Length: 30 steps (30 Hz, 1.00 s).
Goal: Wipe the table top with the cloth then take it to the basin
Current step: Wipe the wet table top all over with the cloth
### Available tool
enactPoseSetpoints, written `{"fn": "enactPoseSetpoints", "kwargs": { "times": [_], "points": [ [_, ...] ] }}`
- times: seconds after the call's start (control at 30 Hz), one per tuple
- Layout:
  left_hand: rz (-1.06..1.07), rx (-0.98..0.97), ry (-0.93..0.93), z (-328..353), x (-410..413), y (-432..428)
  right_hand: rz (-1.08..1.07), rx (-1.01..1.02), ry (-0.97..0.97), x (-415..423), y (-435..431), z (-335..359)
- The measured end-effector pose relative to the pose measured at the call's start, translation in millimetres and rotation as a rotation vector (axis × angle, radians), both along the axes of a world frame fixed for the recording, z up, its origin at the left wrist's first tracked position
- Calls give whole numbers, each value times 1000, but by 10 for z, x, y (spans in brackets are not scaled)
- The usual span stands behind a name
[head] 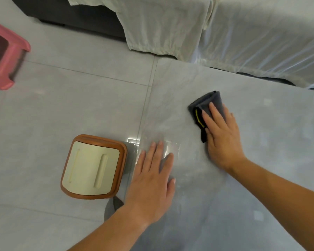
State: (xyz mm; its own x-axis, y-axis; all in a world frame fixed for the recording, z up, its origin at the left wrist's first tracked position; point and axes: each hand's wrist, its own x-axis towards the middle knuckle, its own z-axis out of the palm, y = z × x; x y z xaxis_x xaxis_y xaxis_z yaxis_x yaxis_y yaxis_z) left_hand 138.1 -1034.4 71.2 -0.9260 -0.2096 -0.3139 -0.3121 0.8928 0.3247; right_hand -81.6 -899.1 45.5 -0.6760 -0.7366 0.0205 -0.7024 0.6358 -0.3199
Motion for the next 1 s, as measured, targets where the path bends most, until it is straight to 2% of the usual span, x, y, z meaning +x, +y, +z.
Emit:
{"fn": "enactPoseSetpoints", "kwargs": {
  "times": [0.07,0.17,0.2,0.27,0.33,0.37,0.5,0.53,0.6,0.7,0.77,0.8,0.93,1.0],
  "points": [
    [-3,-17,-7,-7,19,21,161,25,-3,296,231,-37],
    [0,-41,-18,-19,-2,44,360,64,-5,204,454,-1],
    [-4,-47,-23,-27,-6,49,340,65,0,120,484,6],
    [-11,-55,-29,-37,0,51,138,40,-17,63,494,23],
    [-3,-55,-22,-36,27,47,-88,5,-49,288,450,30],
    [4,-49,-12,-36,49,55,-112,-11,-45,468,456,22],
    [9,-34,2,-44,252,157,291,40,-64,984,660,6],
    [10,-29,3,-45,323,187,322,35,-76,927,642,31],
    [7,-37,-7,-54,449,246,258,3,-61,706,417,52],
    [2,-59,-27,-75,567,296,2,-26,-60,384,-211,46],
    [2,-64,-32,-88,595,319,-67,-21,-83,387,-509,27],
    [9,-65,-39,-81,614,333,-1,-10,-73,463,-553,10],
    [33,-82,-63,-61,678,412,583,51,-10,657,-180,17],
    [34,-83,-61,-65,703,438,693,43,18,437,-144,34]
  ]
}}
